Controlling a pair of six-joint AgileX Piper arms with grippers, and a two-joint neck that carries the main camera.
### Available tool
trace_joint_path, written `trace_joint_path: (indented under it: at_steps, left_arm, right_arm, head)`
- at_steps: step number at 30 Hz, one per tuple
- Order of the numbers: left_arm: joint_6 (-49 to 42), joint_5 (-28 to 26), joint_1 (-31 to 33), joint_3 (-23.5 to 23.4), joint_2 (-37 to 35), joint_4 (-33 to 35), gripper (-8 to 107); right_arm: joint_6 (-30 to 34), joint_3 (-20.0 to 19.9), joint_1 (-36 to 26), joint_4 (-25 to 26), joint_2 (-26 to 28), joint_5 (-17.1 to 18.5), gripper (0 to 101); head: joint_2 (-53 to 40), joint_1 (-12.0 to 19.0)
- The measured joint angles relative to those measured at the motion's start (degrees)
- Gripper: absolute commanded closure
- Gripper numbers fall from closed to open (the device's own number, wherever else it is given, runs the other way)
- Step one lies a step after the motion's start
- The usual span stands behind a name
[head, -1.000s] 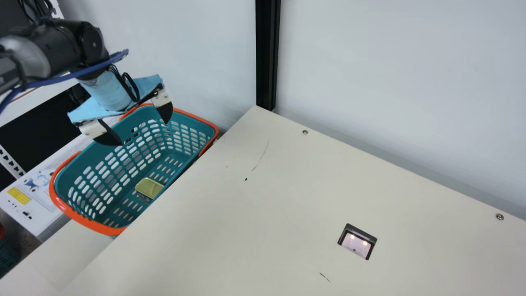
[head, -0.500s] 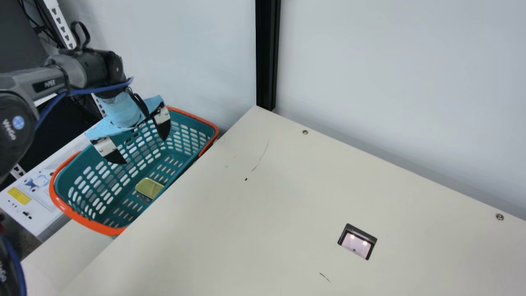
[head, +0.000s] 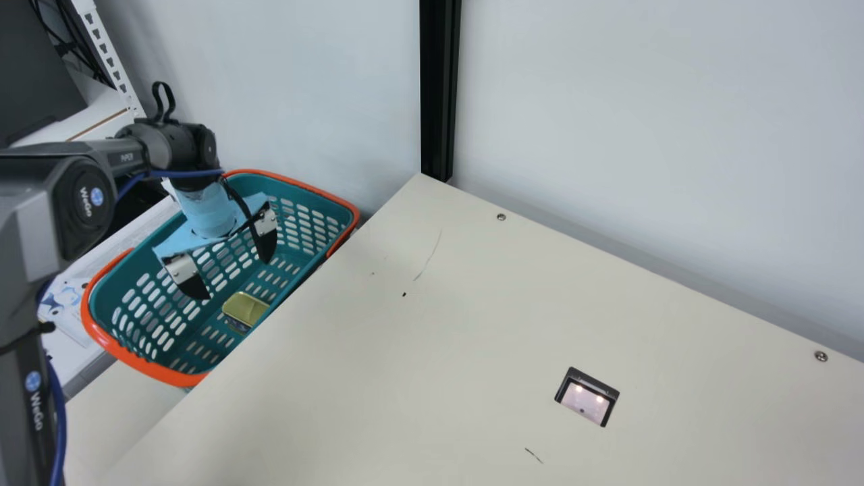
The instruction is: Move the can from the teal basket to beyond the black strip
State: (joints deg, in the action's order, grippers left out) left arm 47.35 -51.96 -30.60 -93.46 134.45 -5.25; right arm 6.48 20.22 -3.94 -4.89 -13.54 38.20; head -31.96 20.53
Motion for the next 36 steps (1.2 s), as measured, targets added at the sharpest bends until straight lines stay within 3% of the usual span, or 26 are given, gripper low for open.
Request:
trace_joint_path:
  at_steps: [24,36]
  left_arm:
    - [9.1,3.5,-0.1,3.1,3.1,0.8,9]
    - [9.4,6.0,-1.4,5.6,3.8,1.3,9]
  right_arm:
    - [0.0,0.0,0.0,0.0,0.0,0.0,0]
    - [0.0,0.0,0.0,0.0,0.0,0.0,0]
  head:
    - [0.0,0.3]
    - [0.0,0.3]
